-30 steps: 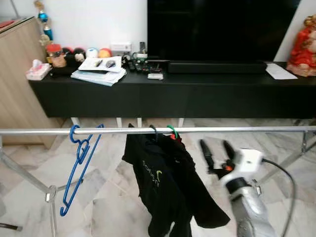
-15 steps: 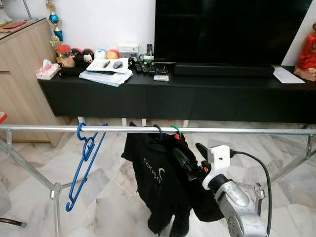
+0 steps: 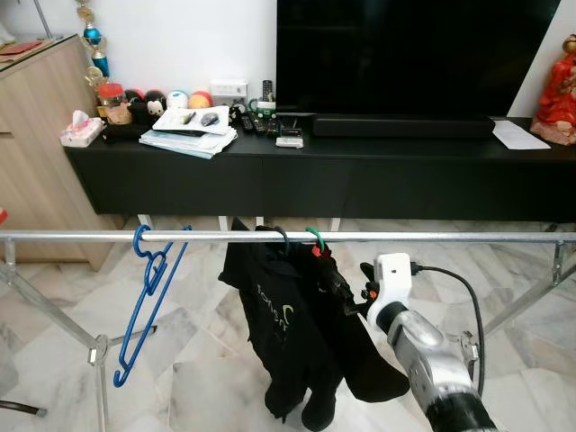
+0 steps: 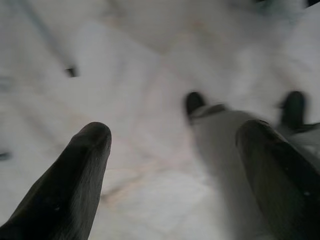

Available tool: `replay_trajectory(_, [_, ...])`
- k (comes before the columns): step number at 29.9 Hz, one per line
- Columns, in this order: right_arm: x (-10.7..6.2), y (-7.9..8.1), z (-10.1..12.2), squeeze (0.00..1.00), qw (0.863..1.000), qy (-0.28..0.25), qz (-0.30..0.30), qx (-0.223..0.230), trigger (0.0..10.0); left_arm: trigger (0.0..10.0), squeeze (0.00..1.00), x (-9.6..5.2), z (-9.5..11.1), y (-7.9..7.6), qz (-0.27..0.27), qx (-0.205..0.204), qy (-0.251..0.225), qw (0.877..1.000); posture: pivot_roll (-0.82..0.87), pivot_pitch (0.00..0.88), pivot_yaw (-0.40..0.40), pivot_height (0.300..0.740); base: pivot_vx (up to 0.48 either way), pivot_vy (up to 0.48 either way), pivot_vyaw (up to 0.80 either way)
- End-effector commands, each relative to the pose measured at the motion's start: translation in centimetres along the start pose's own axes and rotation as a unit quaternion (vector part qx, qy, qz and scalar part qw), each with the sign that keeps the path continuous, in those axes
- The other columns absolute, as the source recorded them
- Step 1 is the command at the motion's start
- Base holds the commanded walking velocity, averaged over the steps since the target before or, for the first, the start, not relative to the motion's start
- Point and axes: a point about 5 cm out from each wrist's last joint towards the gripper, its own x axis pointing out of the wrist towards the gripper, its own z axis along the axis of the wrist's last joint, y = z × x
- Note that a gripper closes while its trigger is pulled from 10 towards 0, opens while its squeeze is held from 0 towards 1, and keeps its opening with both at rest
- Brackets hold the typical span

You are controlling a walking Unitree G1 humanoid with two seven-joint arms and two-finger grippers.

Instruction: Hang hanger

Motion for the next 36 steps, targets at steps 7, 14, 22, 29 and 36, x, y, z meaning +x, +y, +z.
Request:
replay_trajectory(7, [1.4,1.4,0.2,0.0,0.999,0.021,0.03,-0.008,10.0,10.0,0.0,-0.2,-0.9,1.7,0.01,-0.01,0.014,1.0,-0.02,0.0,-0.001,0.74,0.0,0.0,0.0])
replay_trajectory(14, [1.7,2.0,1.0,0.0,0.999,0.004,0.05,-0.018,10.0,10.0,0.0,-0.2,-0.9,1.2,0.007,-0.015,0.014,1.0,-0.03,0.0,0.0,0.74,0.0,0.0,0.0])
replay_trajectory(22, [0.8,4.3,0.3,0.0,0.994,0.003,0.1,-0.05,10.0,10.0,0.0,-0.2,-0.9,0.9,-0.001,-0.009,0.017,1.0,-0.04,0.0,0.01,0.74,0.0,0.0,0.0])
replay_trajectory(29, [-1.2,5.8,-0.7,0.0,0.99,0.009,0.123,-0.068,10.0,10.0,0.0,-0.2,-0.9,1.0,-0.003,-0.005,0.019,1.0,-0.05,0.0,0.016,0.74,0.0,0.0,0.0])
replay_trajectory(36, [-3.4,4.5,-1.2,0.0,0.998,0.007,0.05,-0.041,10.0,10.0,0.0,-0.2,-0.9,1.1,-0.004,-0.002,0.02,1.0,-0.06,0.0,0.016,0.74,0.0,0.0,0.0])
